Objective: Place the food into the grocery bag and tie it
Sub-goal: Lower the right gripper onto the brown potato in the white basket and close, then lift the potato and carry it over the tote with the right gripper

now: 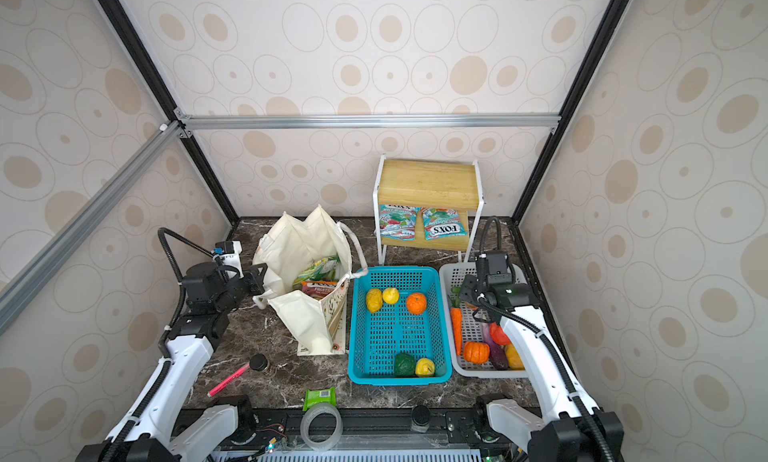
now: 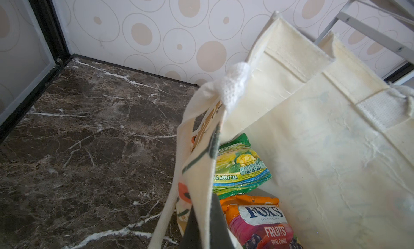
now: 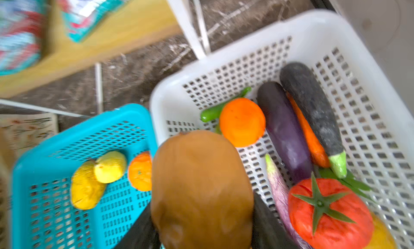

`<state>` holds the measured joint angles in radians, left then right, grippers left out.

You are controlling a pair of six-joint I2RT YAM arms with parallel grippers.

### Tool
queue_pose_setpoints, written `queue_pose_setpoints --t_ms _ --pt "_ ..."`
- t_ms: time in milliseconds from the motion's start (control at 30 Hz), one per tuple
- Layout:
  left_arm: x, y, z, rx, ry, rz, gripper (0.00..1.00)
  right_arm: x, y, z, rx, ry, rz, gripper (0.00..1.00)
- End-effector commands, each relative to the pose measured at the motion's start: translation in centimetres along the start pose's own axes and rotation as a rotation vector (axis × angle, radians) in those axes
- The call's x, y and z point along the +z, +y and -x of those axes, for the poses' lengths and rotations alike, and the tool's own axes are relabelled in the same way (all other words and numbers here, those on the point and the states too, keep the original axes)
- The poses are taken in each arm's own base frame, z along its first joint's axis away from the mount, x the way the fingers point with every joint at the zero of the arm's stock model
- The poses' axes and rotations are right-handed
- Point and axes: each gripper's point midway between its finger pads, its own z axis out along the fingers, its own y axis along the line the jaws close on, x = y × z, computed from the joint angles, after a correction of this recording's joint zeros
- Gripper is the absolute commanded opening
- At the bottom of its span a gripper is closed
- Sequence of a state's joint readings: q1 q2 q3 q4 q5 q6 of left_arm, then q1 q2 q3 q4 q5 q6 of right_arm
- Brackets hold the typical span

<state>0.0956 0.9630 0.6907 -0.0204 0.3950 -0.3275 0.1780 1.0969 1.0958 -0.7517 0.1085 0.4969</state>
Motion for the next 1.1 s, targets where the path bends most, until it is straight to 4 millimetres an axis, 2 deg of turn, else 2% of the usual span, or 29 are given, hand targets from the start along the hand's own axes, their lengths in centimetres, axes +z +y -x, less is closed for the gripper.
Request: queue_pose_setpoints --t_ms 0,133,300,467,567,667,767,833,1067 --pt "-0.5 -0.4 0.9 0.034 -0.031 -0.011 0.0 -2.8 4.1 1.6 -0.056 -0.036 0.077 0.35" --pt "-0.6 -0.5 0.9 0.033 -0.036 -0.014 0.0 -5.3 11.5 3.0 -0.19 -0.092 0.172 0.35" --pt "-0.6 -0.6 0.9 0.034 -0.034 -0.018 0.0 -7.6 21.5 2.4 -0.352 -0.13 0.3 0.35" --pt "-0.6 -0.7 1.0 0.037 -0.035 -0.021 0.0 -9.0 31.5 -0.5 -0.486 -0.129 0.438 0.35" --pt "-0.6 -0.8 1.0 0.039 -0.037 -0.024 0.0 -8.9 36.2 -2.7 -0.554 -0.107 0.49 0.35" --pt "-0.7 -0.9 1.0 0.042 -0.039 -0.027 0.0 -7.7 39.8 -4.9 -0.599 -0.074 0.518 0.35" --pt "-0.8 -1.1 1.1 0.047 -0.043 -0.033 0.0 -5.0 41.8 -6.8 -0.616 -0.027 0.513 0.35" --pt "-0.9 -1.1 1.1 0.05 -0.046 -0.03 0.0 -3.0 42.5 -8.0 -0.631 -0.01 0.489 0.35" --pt "-0.8 -1.3 1.0 0.049 -0.04 -0.038 0.0 3.8 42.2 -11.2 -0.694 0.024 0.355 0.36"
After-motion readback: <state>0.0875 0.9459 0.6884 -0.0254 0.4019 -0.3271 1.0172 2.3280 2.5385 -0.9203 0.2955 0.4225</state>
